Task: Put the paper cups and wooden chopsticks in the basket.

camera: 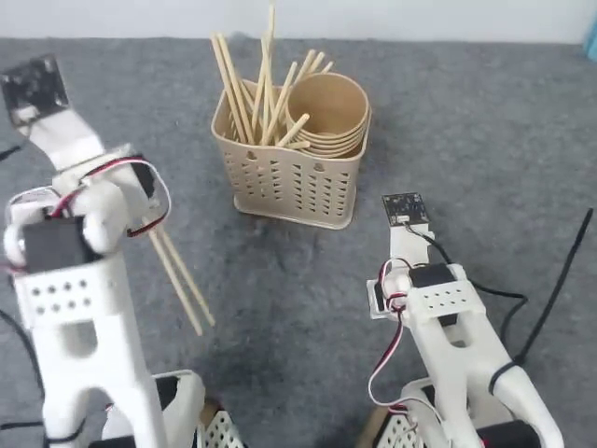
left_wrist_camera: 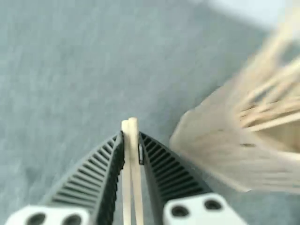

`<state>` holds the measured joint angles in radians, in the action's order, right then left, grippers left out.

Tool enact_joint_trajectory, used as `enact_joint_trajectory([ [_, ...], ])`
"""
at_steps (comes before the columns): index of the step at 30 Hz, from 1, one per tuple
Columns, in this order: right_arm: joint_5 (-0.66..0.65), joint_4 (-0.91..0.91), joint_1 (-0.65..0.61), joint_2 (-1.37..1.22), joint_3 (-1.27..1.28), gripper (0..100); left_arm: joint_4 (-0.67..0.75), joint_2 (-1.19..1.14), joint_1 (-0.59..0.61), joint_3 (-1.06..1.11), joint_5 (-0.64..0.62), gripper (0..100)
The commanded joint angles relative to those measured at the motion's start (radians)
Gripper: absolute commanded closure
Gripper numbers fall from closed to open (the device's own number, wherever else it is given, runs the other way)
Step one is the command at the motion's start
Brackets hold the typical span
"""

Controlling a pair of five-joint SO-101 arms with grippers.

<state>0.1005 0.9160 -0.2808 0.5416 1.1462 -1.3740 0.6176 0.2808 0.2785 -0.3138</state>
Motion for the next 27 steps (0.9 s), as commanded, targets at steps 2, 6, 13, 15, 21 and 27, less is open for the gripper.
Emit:
enact_joint_trajectory([
  [2, -0.02, -0.021, 0.018, 0.021, -0.003, 93.0, 0.117, 0.06, -0.092, -0.213, 0.003, 99],
  [6, -0.02, -0.022, 0.018, 0.021, -0.003, 93.0, 0.387, 0.06, -0.146, -0.22, 0.005, 99],
  [13, -0.021, -0.022, 0.018, 0.021, -0.003, 93.0, 1.005, 0.058, -0.322, -0.096, 0.009, 99],
  [15, -0.021, -0.027, 0.018, 0.021, -0.003, 93.0, 1.191, 0.057, -0.364, -0.048, 0.009, 99],
  [21, -0.025, -0.036, 0.018, 0.021, -0.002, 93.0, 1.257, -0.043, -0.453, -0.059, 0.011, 99],
  [27, -0.026, -0.036, 0.019, 0.021, -0.002, 93.0, 1.25, -0.115, -0.362, -0.064, 0.012, 99],
])
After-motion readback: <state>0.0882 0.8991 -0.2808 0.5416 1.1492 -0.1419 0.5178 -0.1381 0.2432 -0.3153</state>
